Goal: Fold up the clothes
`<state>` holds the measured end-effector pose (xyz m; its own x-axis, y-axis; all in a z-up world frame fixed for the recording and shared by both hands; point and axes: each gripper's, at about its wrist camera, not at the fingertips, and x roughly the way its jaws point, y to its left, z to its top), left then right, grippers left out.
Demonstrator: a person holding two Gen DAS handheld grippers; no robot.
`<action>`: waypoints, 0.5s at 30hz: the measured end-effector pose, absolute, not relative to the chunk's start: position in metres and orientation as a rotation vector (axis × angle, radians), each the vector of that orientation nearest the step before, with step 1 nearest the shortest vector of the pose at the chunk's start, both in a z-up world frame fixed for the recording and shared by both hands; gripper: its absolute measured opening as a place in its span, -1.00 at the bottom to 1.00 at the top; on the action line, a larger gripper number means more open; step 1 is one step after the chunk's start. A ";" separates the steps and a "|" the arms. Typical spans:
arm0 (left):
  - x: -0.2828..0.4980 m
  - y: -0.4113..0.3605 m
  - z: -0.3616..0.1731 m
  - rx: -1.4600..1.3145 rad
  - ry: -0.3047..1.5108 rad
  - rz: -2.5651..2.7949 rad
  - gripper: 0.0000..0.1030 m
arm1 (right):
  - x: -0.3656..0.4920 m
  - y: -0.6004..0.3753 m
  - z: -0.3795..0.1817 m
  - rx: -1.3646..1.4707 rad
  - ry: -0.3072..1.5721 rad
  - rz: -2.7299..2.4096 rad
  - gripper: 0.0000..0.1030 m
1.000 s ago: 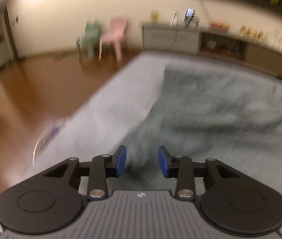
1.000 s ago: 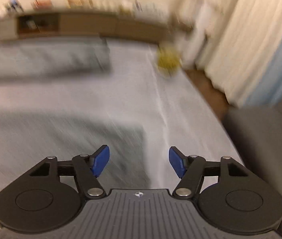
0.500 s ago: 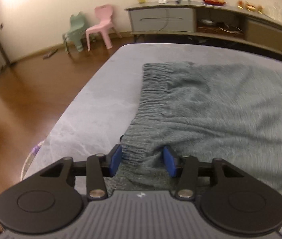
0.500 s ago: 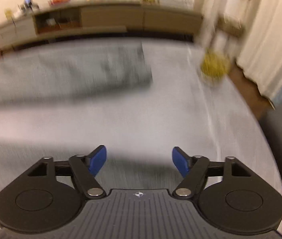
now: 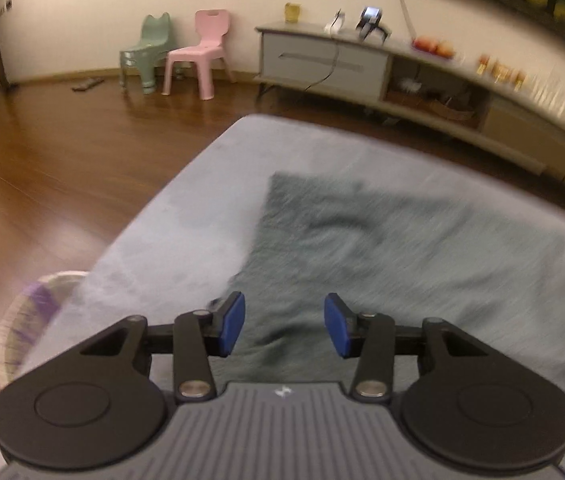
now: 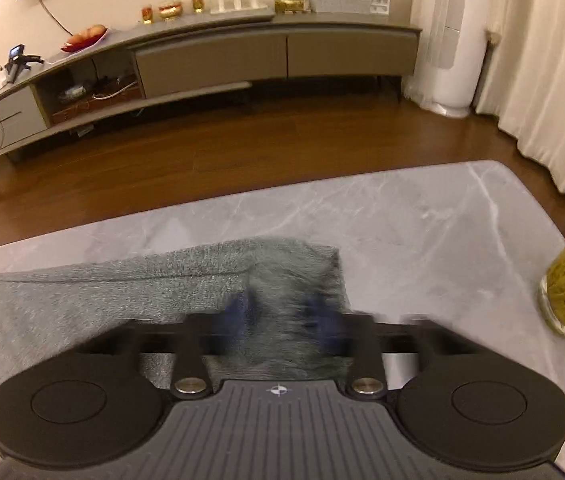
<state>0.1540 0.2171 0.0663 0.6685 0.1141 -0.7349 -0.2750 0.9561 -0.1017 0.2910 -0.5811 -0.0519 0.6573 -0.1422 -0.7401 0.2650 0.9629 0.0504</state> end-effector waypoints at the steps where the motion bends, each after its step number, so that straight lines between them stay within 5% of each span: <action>1: 0.153 0.218 0.071 -0.250 0.797 0.203 -0.14 | 0.291 -0.579 -0.050 0.150 0.803 -0.215 -0.90; 6: 0.150 0.218 0.085 -0.396 0.745 0.180 -0.14 | 0.212 -0.542 0.014 0.095 0.595 -0.008 -0.91; 10: 0.146 0.216 0.081 -0.496 0.748 0.194 -0.15 | 0.052 -0.511 0.069 -0.064 0.449 0.245 -0.92; 15: 0.143 0.195 0.058 -0.658 0.808 0.135 -0.04 | -0.062 -0.539 0.036 -0.116 0.599 0.148 -0.91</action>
<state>0.1431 0.1953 0.0581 0.6946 -0.1311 -0.7074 -0.3535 0.7942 -0.4942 -0.0620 -0.5386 0.0361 0.8157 0.1052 -0.5688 -0.1725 0.9828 -0.0656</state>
